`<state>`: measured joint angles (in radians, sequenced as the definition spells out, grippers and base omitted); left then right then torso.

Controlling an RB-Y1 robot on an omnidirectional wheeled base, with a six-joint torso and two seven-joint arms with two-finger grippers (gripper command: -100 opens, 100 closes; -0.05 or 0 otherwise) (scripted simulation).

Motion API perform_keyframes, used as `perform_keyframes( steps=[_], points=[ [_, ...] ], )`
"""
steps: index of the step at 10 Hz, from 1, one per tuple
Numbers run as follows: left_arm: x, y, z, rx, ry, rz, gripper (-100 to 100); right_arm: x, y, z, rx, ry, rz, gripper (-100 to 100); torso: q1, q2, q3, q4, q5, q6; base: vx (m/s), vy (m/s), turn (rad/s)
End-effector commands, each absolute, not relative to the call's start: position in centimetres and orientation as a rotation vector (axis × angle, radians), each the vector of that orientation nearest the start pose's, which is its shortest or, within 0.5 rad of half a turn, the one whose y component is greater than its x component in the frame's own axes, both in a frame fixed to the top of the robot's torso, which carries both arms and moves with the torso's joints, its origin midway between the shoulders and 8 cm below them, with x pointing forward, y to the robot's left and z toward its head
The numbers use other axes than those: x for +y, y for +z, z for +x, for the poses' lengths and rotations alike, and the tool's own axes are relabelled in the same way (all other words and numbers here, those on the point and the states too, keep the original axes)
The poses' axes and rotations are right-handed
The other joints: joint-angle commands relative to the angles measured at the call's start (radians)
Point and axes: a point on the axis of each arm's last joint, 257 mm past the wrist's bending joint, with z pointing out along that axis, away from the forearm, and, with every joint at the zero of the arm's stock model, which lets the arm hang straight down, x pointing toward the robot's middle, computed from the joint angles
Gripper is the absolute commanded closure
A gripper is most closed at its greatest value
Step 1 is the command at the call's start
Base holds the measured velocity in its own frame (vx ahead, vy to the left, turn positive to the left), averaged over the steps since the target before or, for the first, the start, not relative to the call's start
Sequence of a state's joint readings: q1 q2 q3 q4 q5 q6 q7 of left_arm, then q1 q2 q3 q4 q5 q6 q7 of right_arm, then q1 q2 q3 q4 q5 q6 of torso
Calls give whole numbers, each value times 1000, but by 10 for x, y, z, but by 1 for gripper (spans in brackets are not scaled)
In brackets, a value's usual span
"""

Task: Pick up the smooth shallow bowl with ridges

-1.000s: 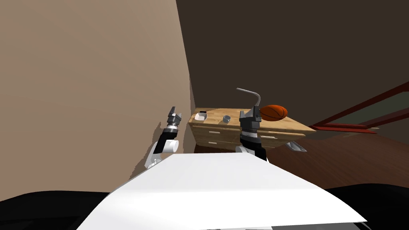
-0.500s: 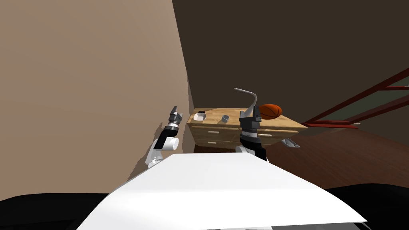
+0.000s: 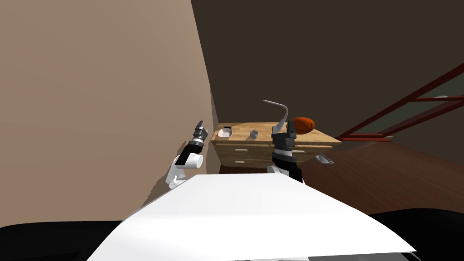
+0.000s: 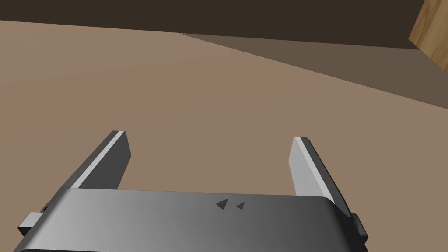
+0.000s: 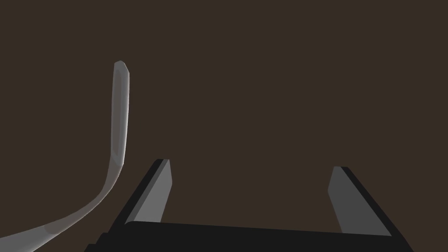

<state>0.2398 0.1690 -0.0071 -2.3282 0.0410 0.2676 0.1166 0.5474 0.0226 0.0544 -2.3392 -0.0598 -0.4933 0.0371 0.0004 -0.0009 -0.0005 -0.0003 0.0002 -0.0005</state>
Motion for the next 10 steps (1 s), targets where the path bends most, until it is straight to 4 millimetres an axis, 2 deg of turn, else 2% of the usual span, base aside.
perform_keyframes(
  steps=[1, 10],
  points=[
    [250, -29, 456, 1066, -1308, -1017, -100, -275, 34, 331, 558, 1344, 697, 0, 0, 0, 0, 0, 0, 0, 13, 5, -65],
    [245, -68, 472, 1208, -1232, -1168, -100, -275, 34, 331, 558, 1344, 697, 0, 0, 0, 0, 0, 0, 0, 17, 3, -58]
  ],
)
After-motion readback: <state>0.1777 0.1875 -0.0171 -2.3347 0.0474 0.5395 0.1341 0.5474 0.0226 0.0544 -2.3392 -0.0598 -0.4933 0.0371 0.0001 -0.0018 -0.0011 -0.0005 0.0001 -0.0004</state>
